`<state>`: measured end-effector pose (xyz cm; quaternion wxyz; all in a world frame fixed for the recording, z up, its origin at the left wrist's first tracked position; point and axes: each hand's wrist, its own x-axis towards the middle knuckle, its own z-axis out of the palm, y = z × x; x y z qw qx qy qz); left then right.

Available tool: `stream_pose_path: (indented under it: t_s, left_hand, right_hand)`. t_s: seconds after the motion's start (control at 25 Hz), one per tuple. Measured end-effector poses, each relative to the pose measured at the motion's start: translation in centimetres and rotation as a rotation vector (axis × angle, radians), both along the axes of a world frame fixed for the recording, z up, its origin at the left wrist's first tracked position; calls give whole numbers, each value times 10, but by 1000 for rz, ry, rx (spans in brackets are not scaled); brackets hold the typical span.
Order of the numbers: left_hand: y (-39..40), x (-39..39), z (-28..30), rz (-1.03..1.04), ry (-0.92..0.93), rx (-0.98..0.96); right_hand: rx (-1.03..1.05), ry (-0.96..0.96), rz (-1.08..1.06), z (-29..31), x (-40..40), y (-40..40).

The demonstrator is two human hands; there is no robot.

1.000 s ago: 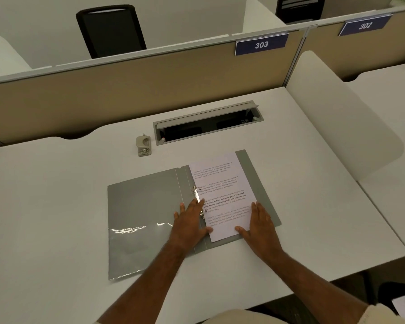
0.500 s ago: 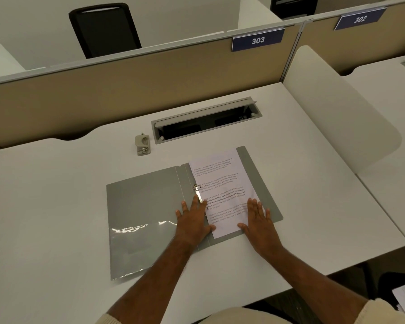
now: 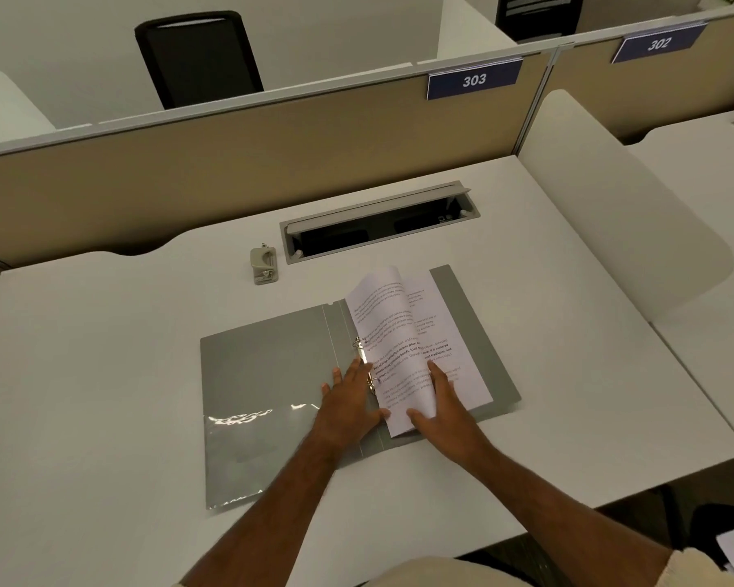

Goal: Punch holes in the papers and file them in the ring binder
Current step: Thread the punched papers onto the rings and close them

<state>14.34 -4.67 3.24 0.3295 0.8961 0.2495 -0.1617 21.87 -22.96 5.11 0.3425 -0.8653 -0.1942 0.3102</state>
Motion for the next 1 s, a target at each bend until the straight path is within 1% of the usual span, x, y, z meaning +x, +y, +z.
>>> stream_pose_path:
  t_s: [0.16,0.28,0.4,0.64,0.72,0.84,0.92,0.96,1.0]
  left_hand:
    - [13,-8,6,103,-116,-191]
    - [21,-17,12,183,-185,-230]
    - [27,-27,20,349,-215,-295]
    - [36,-43,33,612,-311,-432]
    - [39,-48,33,676,-305,-466]
    - [45,-53,31,799,-335,-600]
    - [46,-55,36,874,-366,-683]
    - [47,-55,39,884,-376,-688]
    - [48,-56,40,878,-374,-652]
  right_hand:
    - [29,26,42,12,-5,14]
    - [45,16,89,19,-13,23]
    - [64,-23,160,21,-23,31]
    - [-1,-122,265,27,-38,46]
    - [-11,-108,289,26,-41,52]
    - [-51,-106,379,18,-45,58]
    - [-67,-145,473,16,-49,59]
    - [-73,-169,509,15,-50,57]
    - [-74,-190,529,14,-51,55]
